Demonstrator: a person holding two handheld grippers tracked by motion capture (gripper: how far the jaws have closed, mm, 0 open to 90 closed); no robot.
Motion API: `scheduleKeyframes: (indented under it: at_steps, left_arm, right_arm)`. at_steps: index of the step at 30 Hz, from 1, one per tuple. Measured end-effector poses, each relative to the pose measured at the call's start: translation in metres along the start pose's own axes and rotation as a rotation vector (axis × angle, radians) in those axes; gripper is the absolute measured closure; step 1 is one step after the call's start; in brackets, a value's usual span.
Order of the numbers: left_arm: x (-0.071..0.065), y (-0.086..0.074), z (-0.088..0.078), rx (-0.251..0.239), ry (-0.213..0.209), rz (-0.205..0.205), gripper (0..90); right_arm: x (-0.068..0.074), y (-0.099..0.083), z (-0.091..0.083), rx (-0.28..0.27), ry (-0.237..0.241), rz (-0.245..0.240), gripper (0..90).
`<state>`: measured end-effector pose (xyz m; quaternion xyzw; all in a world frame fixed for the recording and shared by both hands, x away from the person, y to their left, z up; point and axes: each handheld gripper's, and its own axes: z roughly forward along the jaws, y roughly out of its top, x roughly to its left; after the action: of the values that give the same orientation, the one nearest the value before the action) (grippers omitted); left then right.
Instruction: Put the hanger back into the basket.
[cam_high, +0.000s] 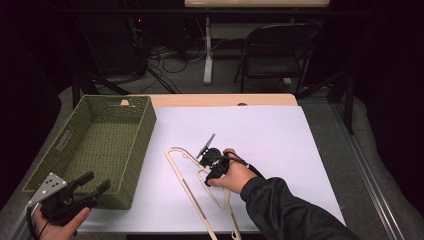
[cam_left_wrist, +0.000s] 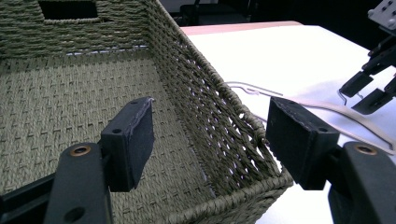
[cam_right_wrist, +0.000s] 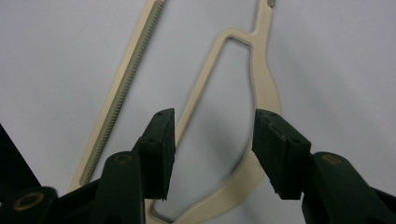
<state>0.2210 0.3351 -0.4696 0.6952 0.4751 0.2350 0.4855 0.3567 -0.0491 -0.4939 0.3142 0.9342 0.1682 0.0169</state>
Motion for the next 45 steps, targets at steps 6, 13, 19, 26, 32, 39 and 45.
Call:
scheduleKeyframes:
  at_steps: [6, 13, 19, 26, 32, 39, 45]
  left_arm:
    - [0.000, 0.000, 0.000, 0.004, -0.004, 0.002, 32.4]
    - [0.000, 0.000, 0.000, 0.002, -0.001, 0.001, 32.4]
    - [0.000, -0.001, 0.001, 0.007, -0.001, 0.004, 32.4]
    - [0.000, -0.001, 0.001, 0.000, -0.002, -0.001, 32.5]
    - [0.000, -0.001, 0.001, 0.000, -0.002, -0.003, 32.5]
    - [0.000, -0.001, 0.001, -0.001, -0.002, -0.005, 32.6]
    - [0.000, -0.001, 0.001, -0.001, 0.001, -0.005, 32.7]
  right_arm:
    - [0.003, 0.002, 0.005, 0.029, -0.018, -0.017, 49.0]
    - [0.004, 0.002, 0.014, 0.027, -0.003, -0.014, 49.3]
    - [0.006, 0.003, 0.020, 0.033, -0.001, -0.013, 49.7]
    - [0.007, 0.005, 0.027, 0.056, 0.005, -0.004, 53.0]
    - [0.007, 0.003, 0.030, 0.090, 0.053, 0.028, 57.3]
    - [0.009, 0.001, 0.035, 0.090, 0.073, 0.014, 63.4]
    - [0.012, 0.002, 0.034, 0.123, 0.076, 0.007, 65.6]
